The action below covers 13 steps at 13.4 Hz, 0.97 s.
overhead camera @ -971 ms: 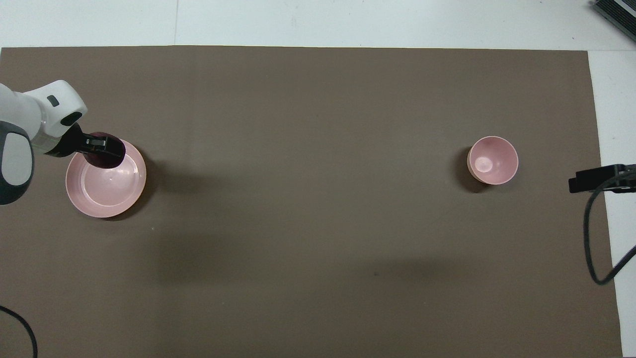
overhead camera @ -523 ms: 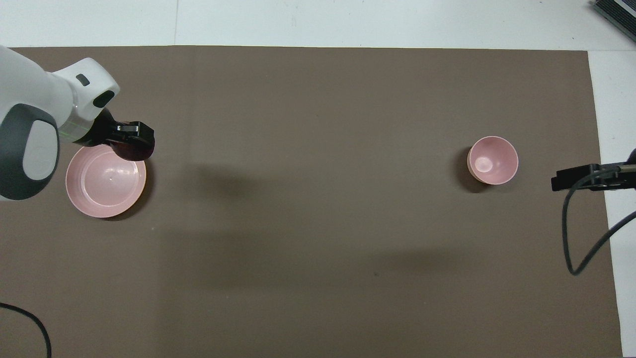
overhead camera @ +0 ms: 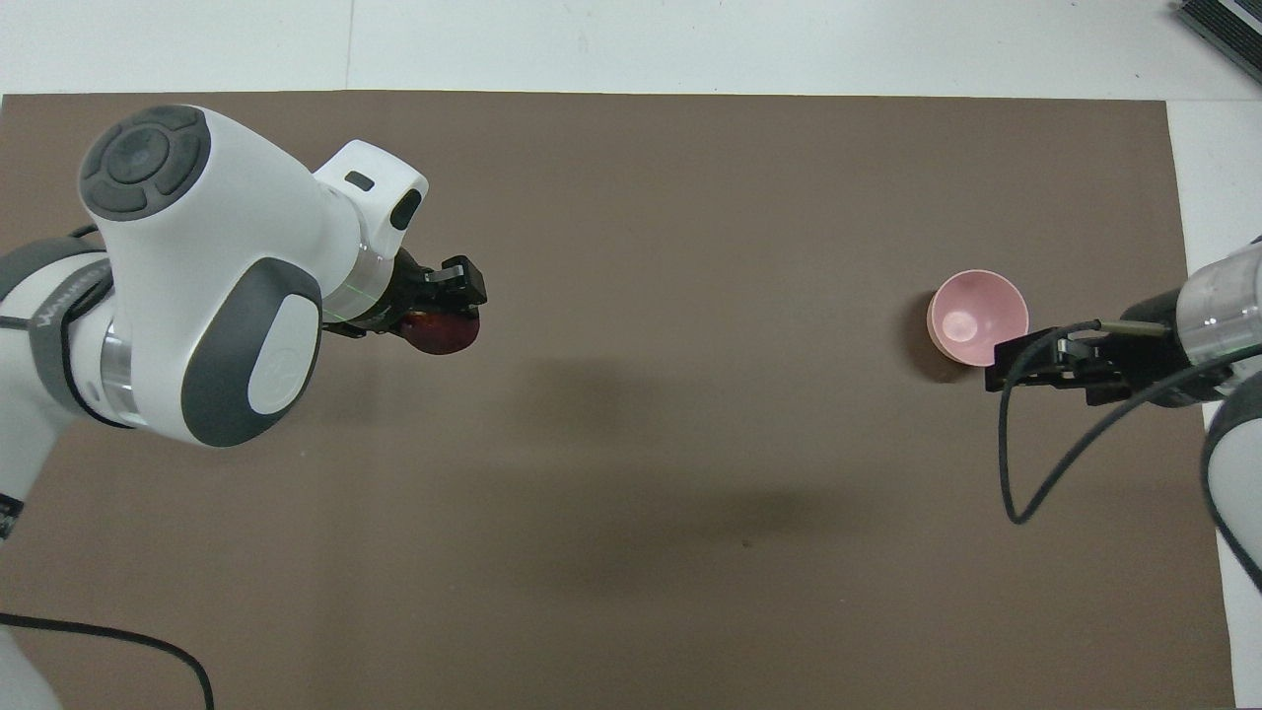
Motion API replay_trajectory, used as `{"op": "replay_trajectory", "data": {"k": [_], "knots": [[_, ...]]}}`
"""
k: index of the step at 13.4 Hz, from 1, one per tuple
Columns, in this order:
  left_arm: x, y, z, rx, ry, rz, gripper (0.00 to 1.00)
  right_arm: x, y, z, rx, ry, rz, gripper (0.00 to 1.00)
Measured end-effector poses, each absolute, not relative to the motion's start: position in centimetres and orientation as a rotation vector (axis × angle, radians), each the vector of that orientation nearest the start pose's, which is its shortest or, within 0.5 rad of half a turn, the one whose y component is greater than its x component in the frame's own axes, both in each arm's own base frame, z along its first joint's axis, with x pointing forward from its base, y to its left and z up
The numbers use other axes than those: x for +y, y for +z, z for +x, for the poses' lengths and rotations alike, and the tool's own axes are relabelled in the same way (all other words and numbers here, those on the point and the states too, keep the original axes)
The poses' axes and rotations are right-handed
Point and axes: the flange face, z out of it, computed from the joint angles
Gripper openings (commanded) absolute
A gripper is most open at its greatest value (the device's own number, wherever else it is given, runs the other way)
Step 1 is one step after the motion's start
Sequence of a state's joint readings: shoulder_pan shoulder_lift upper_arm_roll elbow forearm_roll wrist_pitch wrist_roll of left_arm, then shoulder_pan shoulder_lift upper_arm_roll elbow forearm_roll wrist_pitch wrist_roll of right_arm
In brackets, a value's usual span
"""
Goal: Move apple from plate to bowl
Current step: 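Lift the apple with the left gripper while the right gripper approaches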
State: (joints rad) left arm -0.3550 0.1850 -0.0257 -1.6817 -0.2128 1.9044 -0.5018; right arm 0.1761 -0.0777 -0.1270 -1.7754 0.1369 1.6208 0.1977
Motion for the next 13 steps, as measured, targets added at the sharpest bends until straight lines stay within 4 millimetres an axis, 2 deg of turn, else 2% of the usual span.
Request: {"op": "replay_trajectory", "data": {"k": [1, 3, 6, 8, 10, 13], "knots": [[-25.0, 49.4, 57.1, -0.386, 0.130, -3.353, 0.00, 4.7, 56.5, 53.0, 0.296, 0.152, -2.973, 1.00], [-25.8, 49.5, 56.6, -0.718, 0.276, -3.346, 0.00, 6.4, 54.5, 53.3, 0.421, 0.202, -2.909, 1.00], [-27.8, 50.2, 55.6, -1.247, 0.727, -3.314, 0.00, 7.6, 52.7, 53.8, 0.627, 0.300, -2.768, 1.00], [-29.1, 50.4, 55.1, -1.432, 1.066, -3.285, 0.00, 8.4, 51.8, 54.3, 0.762, 0.362, -2.661, 1.00], [-30.3, 49.5, 54.5, -1.562, 1.347, -3.212, 0.00, 9.2, 51.1, 54.7, 0.884, 0.426, -2.548, 1.00], [-31.8, 48.6, 53.8, -1.798, 1.707, -2.974, 0.00, 10.1, 50.2, 55.3, 1.143, 0.558, -2.345, 1.00]]}}
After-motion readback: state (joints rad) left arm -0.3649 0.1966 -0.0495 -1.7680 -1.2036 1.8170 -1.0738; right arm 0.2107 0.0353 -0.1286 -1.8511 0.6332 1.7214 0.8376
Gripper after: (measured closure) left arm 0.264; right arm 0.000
